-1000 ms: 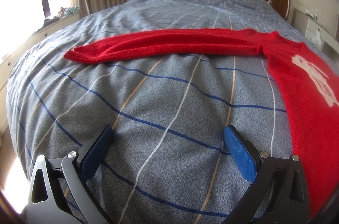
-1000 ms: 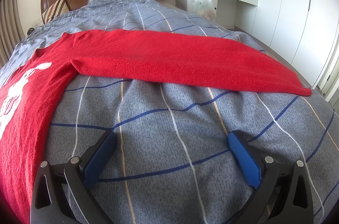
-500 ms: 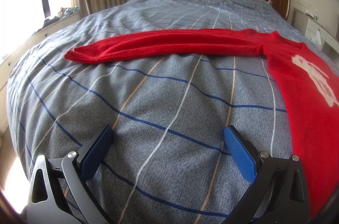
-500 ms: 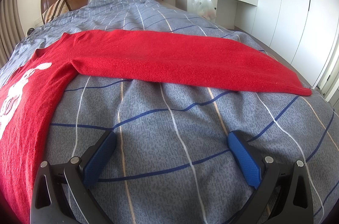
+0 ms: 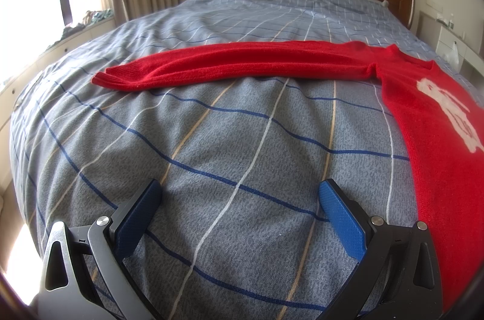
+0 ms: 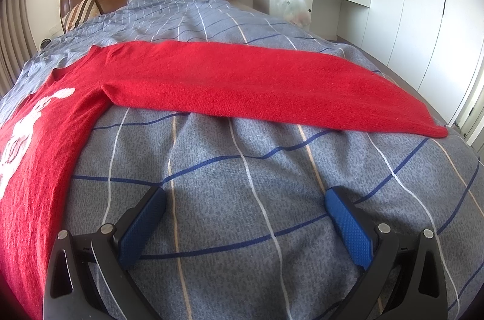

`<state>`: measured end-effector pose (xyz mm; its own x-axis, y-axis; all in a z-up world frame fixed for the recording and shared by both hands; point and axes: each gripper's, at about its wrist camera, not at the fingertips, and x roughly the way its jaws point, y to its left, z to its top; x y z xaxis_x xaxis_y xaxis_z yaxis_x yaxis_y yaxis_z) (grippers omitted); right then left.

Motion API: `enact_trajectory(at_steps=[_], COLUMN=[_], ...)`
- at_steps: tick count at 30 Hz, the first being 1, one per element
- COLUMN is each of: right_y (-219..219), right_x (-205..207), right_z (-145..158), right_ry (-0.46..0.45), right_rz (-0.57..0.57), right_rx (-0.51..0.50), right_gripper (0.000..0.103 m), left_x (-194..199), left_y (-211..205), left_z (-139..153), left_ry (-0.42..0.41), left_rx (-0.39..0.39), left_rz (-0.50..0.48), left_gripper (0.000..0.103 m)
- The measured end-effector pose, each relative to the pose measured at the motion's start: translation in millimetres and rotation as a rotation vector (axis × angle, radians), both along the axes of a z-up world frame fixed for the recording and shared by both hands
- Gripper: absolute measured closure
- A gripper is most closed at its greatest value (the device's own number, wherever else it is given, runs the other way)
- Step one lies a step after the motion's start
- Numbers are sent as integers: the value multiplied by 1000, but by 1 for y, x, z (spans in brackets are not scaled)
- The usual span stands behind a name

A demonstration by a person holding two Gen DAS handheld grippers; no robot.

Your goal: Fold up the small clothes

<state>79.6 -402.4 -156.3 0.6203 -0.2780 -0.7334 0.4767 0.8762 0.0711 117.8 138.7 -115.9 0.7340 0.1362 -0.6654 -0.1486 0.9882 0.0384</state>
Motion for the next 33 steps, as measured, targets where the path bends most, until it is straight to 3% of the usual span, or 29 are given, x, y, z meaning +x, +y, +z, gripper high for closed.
enact_trajectory(at_steps=[5, 9, 12, 14, 17, 19, 20, 22, 30, 32, 33], right_y=[-7, -43, -91, -123, -155, -171, -179, -191, -216, -220, -220], right_x=[-8, -43, -59, -63, -77, -87, -91, -95, -73, -66, -62], right_z=[8, 33, 41, 32, 7, -10, -19, -30, -35, -33, -28], right_ry=[19, -215, -360, -399, -366, -396, -414, -432, -482, -458, -430], right_rz=[136, 142, 21, -85, -299, -388, -426, -479, -539, -524, -519], right_rx=[72, 399, 647, 777, 861, 934, 967, 1009, 1051, 1028, 998], right_gripper=[0, 0, 1, 7, 42, 67, 72, 87, 85, 90, 98], left_x=[0, 0, 0, 0, 0, 0, 0, 0, 0, 0, 0], left_y=[0, 0, 0, 1, 0, 0, 0, 1, 0, 1, 0], left_z=[0, -1, 0, 0, 0, 1, 0, 1, 0, 1, 0], left_ry=[-1, -1, -1, 0, -1, -1, -1, -1, -1, -1, -1], left_rx=[1, 1, 2, 0, 0, 1, 1, 0, 1, 1, 1], left_rz=[0, 0, 3, 1, 1, 2, 2, 1, 2, 2, 2], left_gripper=[0, 0, 0, 0, 0, 0, 0, 0, 0, 0, 0])
